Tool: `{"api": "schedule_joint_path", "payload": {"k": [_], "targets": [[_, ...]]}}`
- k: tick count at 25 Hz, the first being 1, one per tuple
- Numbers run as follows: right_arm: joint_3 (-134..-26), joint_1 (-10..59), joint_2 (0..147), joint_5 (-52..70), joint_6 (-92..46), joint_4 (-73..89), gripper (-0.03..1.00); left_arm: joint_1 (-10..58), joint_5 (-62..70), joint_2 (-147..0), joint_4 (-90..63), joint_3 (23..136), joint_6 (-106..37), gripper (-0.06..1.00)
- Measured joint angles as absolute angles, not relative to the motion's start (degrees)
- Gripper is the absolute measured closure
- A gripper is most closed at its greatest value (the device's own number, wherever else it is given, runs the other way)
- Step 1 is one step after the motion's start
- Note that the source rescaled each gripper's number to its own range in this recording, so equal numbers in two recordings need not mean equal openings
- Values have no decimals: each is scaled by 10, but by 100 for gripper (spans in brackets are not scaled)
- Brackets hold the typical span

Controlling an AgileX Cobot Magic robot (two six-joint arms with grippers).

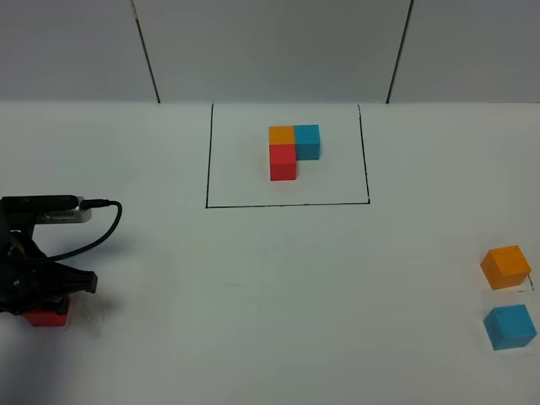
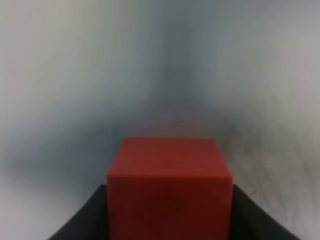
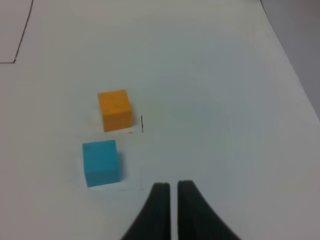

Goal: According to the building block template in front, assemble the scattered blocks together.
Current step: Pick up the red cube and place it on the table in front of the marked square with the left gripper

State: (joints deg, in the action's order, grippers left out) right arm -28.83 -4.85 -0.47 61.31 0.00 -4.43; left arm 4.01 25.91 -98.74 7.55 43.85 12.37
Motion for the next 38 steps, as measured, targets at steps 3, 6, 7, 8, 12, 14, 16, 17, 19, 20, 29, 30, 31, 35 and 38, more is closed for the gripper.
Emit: {"api": "schedule_joint_path", "payload": {"k": [3,6,7,8,12,14,16,17,19,20,29,30,31,35,38], "targets": [[-288,-49,-5,613,0,-44,96,40,259,-987,76,438,122,45],[-288,-49,-5,613,0,-44,96,40,262,-987,77,438,120,45],[-288,-49,-5,613,0,-44,96,40,263,-987,77,438,119,45],[-288,-49,-5,613,0,-44,96,40,267,-987,77,438,119,45],[-288,-49,-5,613,0,-44,96,40,291,-985,77,440,115,45],[-288,-49,-5,613,0,-44,96,40,319,-978,77,445,109,45],[-288,-49,-5,613,0,-44,96,42,345,-958,78,454,105,45],[-288,-49,-5,613,0,-44,96,45,356,-947,78,461,104,45],[-288,-49,-5,613,0,-44,96,53,381,-915,80,477,102,45],[-288,-49,-5,613,0,-44,96,58,395,-901,81,488,102,45],[-288,-49,-5,613,0,-44,96,137,567,-815,92,616,91,45],[-288,-49,-5,613,0,-44,96,144,576,-814,92,624,85,45],[-288,-49,-5,613,0,-44,96,151,580,-814,92,628,79,45],[-288,-49,-5,613,0,-44,96,164,584,-817,90,628,27,45],[-288,-49,-5,613,0,-44,96,166,584,-823,58,628,-56,45]]}}
